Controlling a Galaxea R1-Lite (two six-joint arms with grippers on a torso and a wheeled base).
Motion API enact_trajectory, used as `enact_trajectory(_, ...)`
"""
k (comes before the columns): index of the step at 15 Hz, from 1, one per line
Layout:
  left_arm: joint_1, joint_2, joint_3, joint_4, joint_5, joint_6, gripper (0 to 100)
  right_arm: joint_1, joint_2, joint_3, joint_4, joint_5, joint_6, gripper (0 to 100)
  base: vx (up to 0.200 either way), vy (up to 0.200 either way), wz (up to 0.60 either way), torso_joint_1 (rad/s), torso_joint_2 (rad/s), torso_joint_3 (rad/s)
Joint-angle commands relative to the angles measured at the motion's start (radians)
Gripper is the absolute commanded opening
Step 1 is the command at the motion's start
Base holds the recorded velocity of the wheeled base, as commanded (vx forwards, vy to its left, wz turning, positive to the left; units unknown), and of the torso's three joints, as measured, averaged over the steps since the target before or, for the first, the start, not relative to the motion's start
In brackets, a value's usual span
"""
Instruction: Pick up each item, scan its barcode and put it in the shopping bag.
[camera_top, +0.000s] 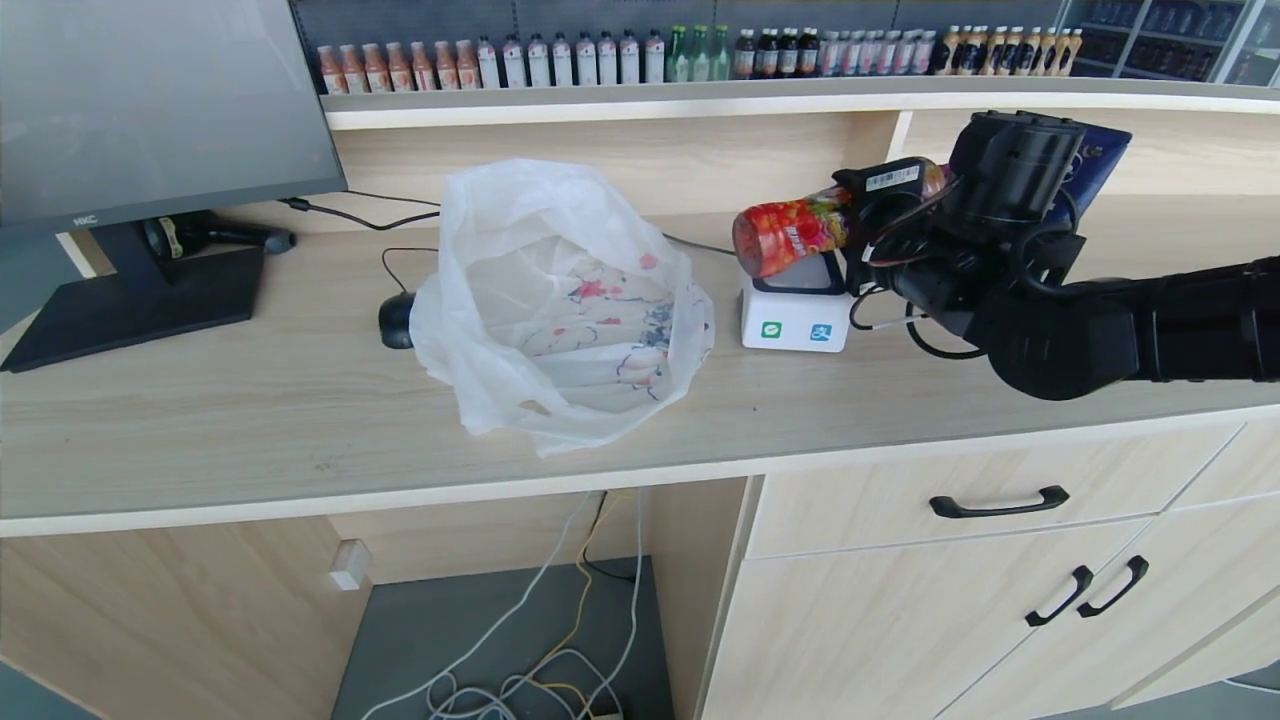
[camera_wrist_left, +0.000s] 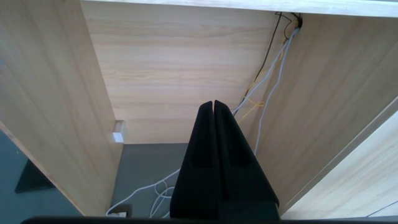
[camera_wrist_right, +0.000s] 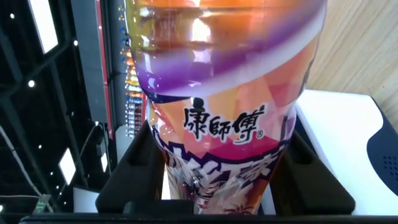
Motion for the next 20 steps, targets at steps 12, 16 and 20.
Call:
enact_trajectory(12, 0.000, 0.000, 0.000, 0.000, 0.000, -0.001, 0, -0.007, -0.011, 0.008, -0.002, 0.001, 0.004, 0, 0.000, 0.000, 0.00, 0.000, 0.00, 0.000)
enact_trajectory(16, 0.000, 0.000, 0.000, 0.000, 0.000, -0.001, 0, -0.007, -0.009, 0.010, 0.000, 0.003, 0.023, 0, 0.000, 0.000, 0.00, 0.000, 0.00, 0.000)
enact_trajectory(20, 0.000, 0.000, 0.000, 0.000, 0.000, -0.001, 0, -0.007, -0.009, 0.017, 0.000, 0.003, 0.029, 0, 0.000, 0.000, 0.00, 0.000, 0.00, 0.000)
